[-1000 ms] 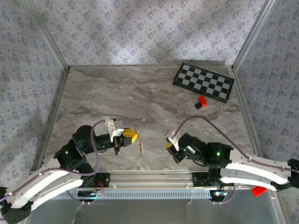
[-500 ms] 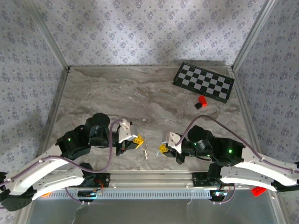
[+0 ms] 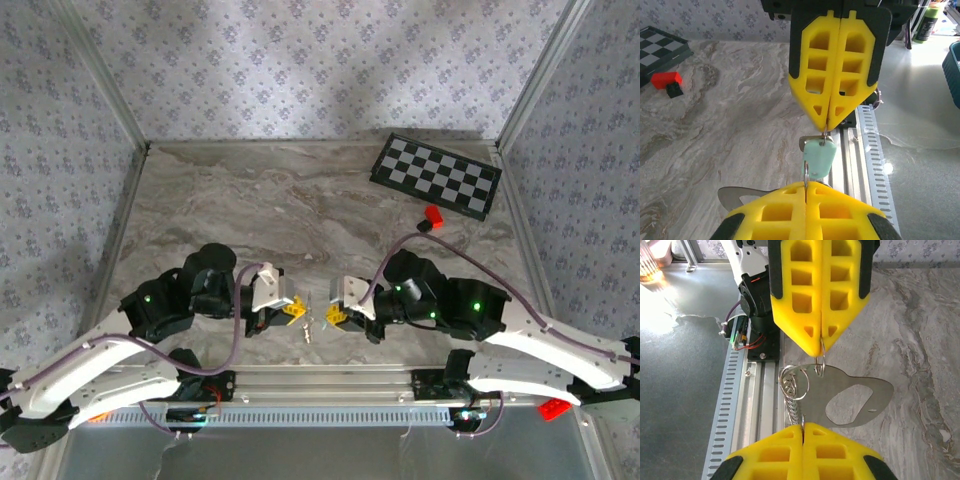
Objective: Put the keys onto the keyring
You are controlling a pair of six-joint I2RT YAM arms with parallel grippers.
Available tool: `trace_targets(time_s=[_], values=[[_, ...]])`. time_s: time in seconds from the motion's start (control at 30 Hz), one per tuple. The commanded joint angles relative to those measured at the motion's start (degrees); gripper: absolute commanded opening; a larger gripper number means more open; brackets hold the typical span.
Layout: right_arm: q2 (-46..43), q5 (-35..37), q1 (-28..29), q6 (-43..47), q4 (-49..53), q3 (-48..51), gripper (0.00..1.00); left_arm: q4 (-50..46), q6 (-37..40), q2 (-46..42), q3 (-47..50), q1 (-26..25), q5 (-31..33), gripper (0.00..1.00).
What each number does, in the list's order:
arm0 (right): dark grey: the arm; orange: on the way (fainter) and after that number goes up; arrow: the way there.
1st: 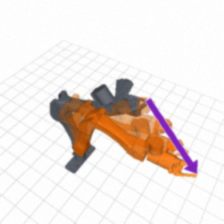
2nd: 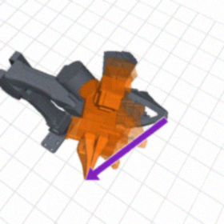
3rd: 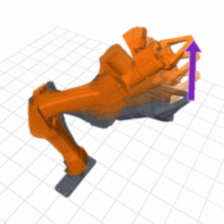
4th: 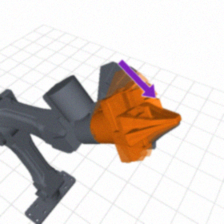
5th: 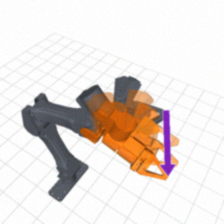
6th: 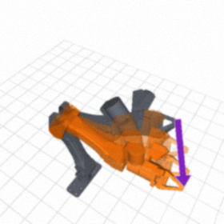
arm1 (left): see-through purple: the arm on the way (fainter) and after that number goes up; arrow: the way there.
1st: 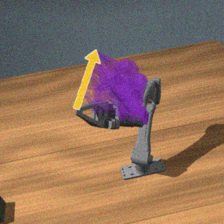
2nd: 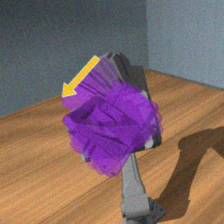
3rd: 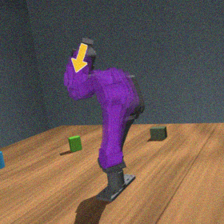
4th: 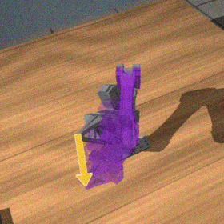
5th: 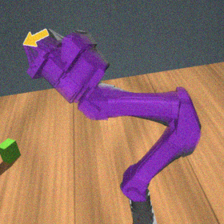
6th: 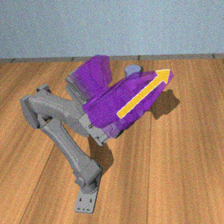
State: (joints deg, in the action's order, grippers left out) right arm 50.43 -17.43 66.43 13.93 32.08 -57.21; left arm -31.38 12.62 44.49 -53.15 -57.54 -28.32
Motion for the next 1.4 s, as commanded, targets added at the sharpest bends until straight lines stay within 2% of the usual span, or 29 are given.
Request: trace_targets(time_s=[0.0, 0.17, 0.33, 0.4, 0.57, 1.1, 1.27, 1.37], values=[[-1.58, -0.83, -0.26, 2.32, -2.24, -0.59, 0.0, 2.21, 0.39, -1.29, -0.82, -0.38, -2.53, 0.0], [-5.8, 2.03, 0.93, 2.58, -10.68, 4.8, 0.0, 2.18, 0.56, -1.87, -0.64, -0.32, -2.13, 0.0], [-10.07, 12.46, 7.38, 14.14, -17.38, 10.99, 0.0, 2.81, 0.43, -2.48, -0.24, -0.27, -0.83, 0.0], [-10.91, 14.43, 8.7, 18.13, -19.75, 12.92, 0.0, 2.58, 0.56, -2.26, -0.45, -0.18, -0.51, 0.0], [-10.65, 12.41, 8.38, 22.54, -20.44, 13.37, 0.0, 2.26, 0.98, -2.26, -0.47, -0.12, -0.51, 0.0], [-9.77, 8.82, 6.38, 21.89, -19.27, 12.61, 0.0, 1.79, 1.64, -2.11, -0.37, 1.38, -1.7, 0.0], [-9.07, 6.53, 4.78, 16.93, -16.41, 10.63, 0.0, 2.21, 1.14, -1.71, -0.55, 1.38, -1.74, 0.0], [-7.6, 4.15, 1.54, 9.62, -11.4, 6.31, 0.0, 3.14, 0.01, -1.04, -0.84, 1.3, -1.49, 0.0]])
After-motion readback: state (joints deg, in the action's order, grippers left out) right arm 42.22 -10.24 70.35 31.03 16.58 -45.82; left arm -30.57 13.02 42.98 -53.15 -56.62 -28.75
